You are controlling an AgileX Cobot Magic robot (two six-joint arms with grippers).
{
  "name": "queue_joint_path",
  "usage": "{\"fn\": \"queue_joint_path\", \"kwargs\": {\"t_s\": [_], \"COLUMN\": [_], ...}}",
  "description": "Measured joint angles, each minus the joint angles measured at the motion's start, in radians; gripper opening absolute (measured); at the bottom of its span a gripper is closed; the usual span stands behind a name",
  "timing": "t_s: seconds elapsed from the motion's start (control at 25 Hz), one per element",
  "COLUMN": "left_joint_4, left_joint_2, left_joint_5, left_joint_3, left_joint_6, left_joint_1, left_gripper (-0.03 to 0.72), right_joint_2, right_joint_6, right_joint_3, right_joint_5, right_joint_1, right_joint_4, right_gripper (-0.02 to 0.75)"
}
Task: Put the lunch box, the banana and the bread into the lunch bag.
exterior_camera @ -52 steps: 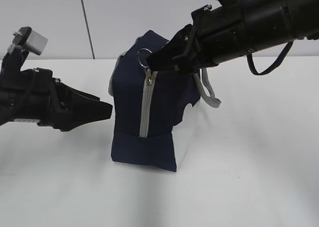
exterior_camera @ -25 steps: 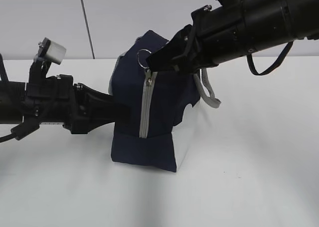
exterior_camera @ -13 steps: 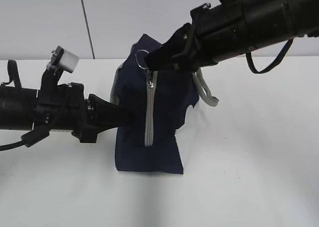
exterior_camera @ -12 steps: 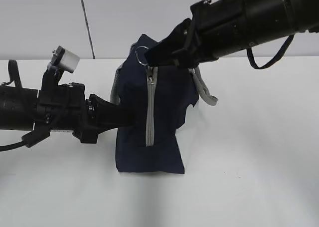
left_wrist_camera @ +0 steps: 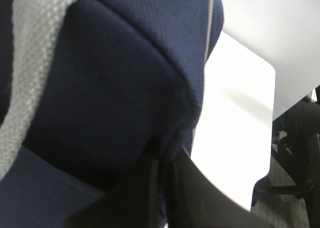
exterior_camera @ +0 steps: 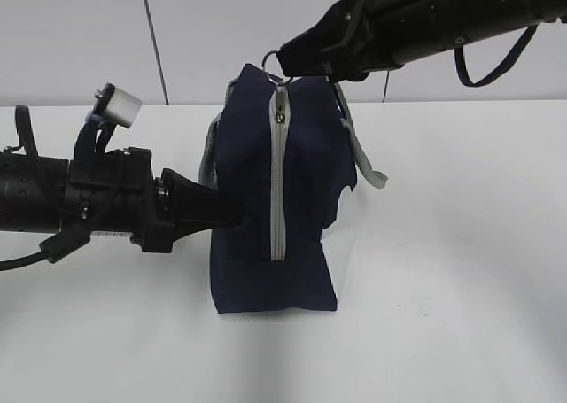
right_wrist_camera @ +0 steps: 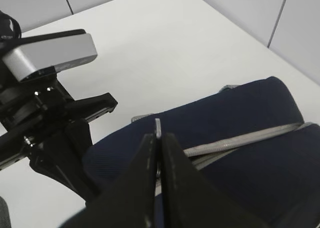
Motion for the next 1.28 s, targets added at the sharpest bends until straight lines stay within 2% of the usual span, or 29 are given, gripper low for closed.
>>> {"fn": "queue_joint_path", "kwargs": {"t_s": [0.36,0.76,0.92,1.0,1.04,1.16,1.28], "left_joint_4": [0.054,0.08,0.081,0.076,0.066,0.027,-0.003], "left_joint_2": [0.001,0.001,0.001,0.001,0.001,0.001,-0.001], "left_joint_5": [0.025,0.05,0.058,0.058,0.058,0.062,0.096], "left_joint_3": [0.0,0.0,0.0,0.0,0.0,0.0,0.0], "left_joint_6": [-0.02,-0.03,-0.132,-0.209,-0.244,-0.381,-0.474], "left_joint_1": [-0.001,-0.001,-0.001,-0.001,0.001,0.026,0.053], "left_gripper": [0.003,0.003,0.008,0.071,0.125,0.369,0.487], "right_joint_2": [0.159,0.312,0.312,0.312,0.312,0.312,0.312], "right_joint_6": [0.002,0.076,0.094,0.104,0.109,0.125,0.134], "right_joint_3": [-0.12,-0.312,-0.364,-0.379,-0.382,-0.39,-0.39], "right_joint_5": [0.215,0.313,0.423,0.466,0.483,0.509,0.514], "right_joint_1": [-0.096,-0.107,-0.109,-0.112,-0.112,-0.112,-0.112], "right_joint_4": [0.011,0.0,-0.006,-0.017,-0.022,-0.066,-0.116], "right_gripper": [-0.016,-0.016,-0.016,-0.016,-0.016,-0.016,-0.016]}}
